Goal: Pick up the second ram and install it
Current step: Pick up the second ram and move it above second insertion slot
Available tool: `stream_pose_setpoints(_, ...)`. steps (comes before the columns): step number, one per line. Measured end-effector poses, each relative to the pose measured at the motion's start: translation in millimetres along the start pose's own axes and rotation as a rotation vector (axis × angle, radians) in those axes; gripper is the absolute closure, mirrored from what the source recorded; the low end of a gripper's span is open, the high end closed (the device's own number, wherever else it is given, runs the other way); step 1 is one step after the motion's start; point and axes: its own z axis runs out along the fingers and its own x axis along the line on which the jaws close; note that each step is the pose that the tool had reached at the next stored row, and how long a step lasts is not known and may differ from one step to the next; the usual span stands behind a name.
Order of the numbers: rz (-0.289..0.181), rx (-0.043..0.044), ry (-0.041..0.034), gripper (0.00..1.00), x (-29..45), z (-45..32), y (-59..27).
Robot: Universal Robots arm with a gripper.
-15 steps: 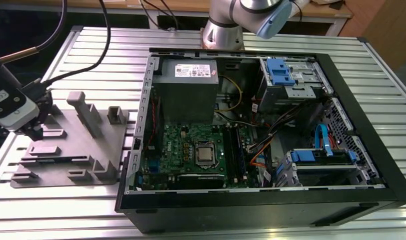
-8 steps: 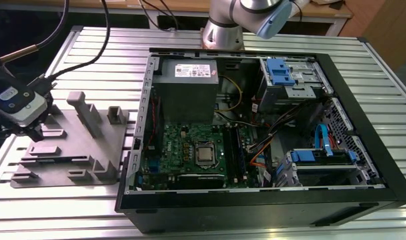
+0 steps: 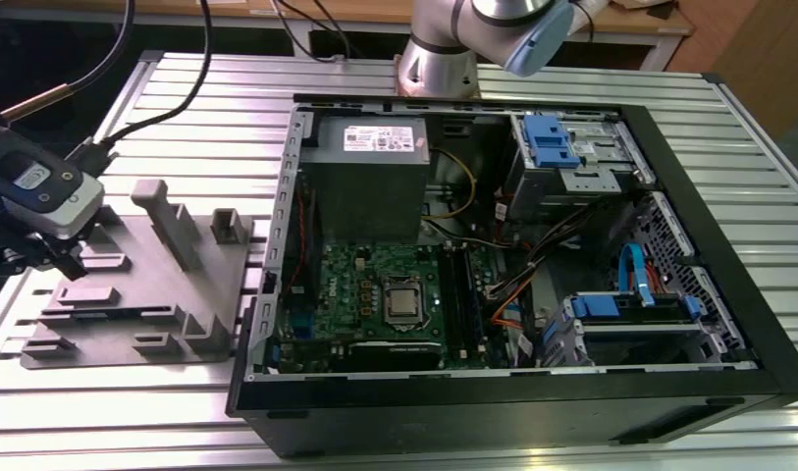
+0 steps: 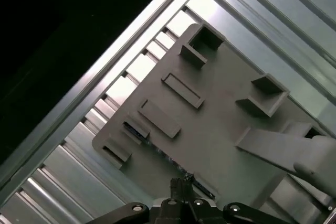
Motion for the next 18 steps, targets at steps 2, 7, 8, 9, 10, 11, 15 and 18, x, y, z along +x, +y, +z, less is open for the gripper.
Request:
stream_pose_setpoints(2, -0.037, -0.0009, 0.0017, 0.93, 0.0, 0.7, 0.0)
stream_pose_setpoints(7, -0.127, -0.0031, 0.0056, 0.93, 0.1, 2.6, -0.1)
stream_pose_setpoints(8, -0.146, -0.0035, 0.0064, 0.93, 0.1, 3.0, -0.1)
stream_pose_setpoints(9, -0.164, -0.0040, 0.0072, 0.93, 0.1, 3.3, -0.2)
stream_pose_setpoints(10, -0.182, -0.0044, 0.0082, 0.93, 0.1, 3.7, -0.2)
stream_pose_setpoints(11, -0.200, -0.0049, 0.0089, 0.93, 0.1, 4.1, -0.2)
stream_pose_setpoints(15, -0.274, -0.0067, 0.0121, 0.93, 0.1, 5.6, -0.2)
stream_pose_setpoints(18, -0.328, -0.0080, 0.0145, 0.93, 0.1, 6.7, -0.3)
